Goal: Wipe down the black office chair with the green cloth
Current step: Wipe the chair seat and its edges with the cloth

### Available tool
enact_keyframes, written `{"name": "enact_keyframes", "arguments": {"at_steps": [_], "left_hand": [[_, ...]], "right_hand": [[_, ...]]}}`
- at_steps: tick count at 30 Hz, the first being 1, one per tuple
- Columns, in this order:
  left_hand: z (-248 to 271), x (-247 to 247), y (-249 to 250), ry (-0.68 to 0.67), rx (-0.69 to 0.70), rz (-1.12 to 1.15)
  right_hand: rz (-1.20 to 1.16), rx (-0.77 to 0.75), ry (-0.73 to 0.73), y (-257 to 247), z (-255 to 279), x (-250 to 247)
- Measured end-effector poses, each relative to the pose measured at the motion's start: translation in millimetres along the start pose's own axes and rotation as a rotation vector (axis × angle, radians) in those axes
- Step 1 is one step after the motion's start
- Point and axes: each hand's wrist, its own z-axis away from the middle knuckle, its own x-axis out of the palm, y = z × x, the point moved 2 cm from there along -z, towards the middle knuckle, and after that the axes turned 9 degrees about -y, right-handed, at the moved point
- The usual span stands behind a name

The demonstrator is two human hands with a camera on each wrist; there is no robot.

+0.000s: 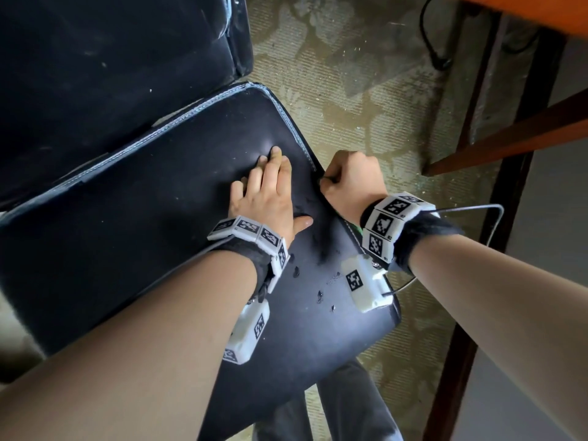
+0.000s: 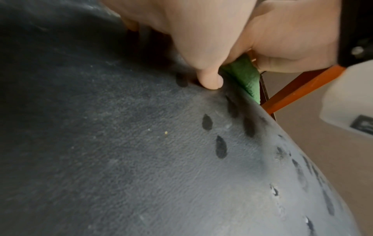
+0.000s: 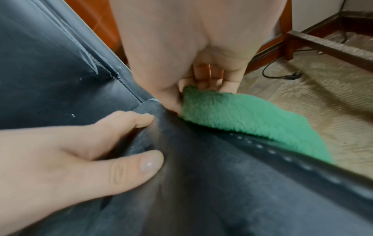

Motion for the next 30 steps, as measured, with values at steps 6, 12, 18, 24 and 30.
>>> {"name": "enact_keyframes", "arguments": {"at_steps": [6, 12, 18, 24, 30], "left_hand": [[1.9, 4.4, 0.9, -0.011, 0.023, -0.023], [3.9, 9.5, 4.7, -0.015, 0.033, -0.03], [4.0, 11.0, 5.6, -0.019, 0.037, -0.016], [-0.4, 11.6, 3.3, -0.033, 0.029, -0.005], [0.5, 10.3, 1.3, -0.03, 0.048, -0.005]], "right_hand": [[-0.013, 0.043, -0.071, 19.8, 24.8, 1.2], [-0.019, 0.03, -0.016, 20.0, 28.0, 10.7], [-0.058, 0.018, 0.055, -4.1, 1.2, 5.4], [-0.022, 0.019, 0.082, -25.3, -32.2, 0.7], [0.005, 0.009, 0.015, -7.7, -10.7, -2.6]]}}
